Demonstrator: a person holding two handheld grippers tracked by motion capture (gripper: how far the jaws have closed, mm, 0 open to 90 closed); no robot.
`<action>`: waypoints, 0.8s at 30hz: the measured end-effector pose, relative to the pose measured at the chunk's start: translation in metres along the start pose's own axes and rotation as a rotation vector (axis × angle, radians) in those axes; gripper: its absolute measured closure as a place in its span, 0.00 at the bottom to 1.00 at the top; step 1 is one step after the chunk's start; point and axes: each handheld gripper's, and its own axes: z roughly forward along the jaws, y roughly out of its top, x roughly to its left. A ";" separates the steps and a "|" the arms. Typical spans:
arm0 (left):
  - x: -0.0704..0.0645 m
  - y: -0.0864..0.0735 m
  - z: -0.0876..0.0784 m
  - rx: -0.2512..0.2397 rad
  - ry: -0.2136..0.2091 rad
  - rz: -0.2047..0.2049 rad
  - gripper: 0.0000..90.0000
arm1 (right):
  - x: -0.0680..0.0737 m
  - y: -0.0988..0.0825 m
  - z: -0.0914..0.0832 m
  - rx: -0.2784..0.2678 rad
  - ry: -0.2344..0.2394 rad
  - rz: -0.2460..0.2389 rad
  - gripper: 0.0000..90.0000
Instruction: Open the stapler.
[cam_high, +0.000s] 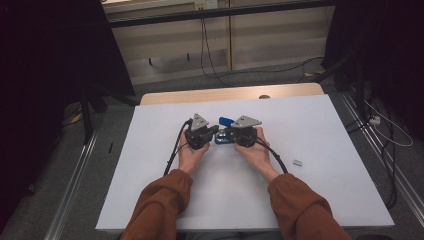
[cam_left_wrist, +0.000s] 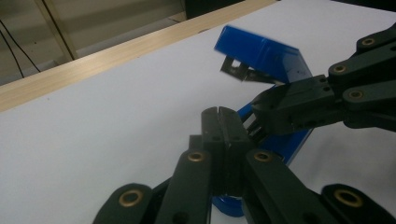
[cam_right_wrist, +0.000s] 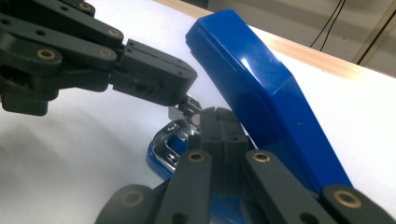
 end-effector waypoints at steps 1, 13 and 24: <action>0.000 0.000 0.000 0.000 -0.001 -0.006 1.00 | 0.000 0.001 0.000 -0.002 -0.003 0.000 1.00; 0.000 -0.001 0.001 -0.006 -0.001 -0.008 1.00 | 0.000 0.000 0.000 -0.011 -0.015 0.001 1.00; 0.001 -0.003 0.001 -0.001 -0.001 -0.010 1.00 | 0.001 0.001 0.000 -0.012 -0.025 0.002 1.00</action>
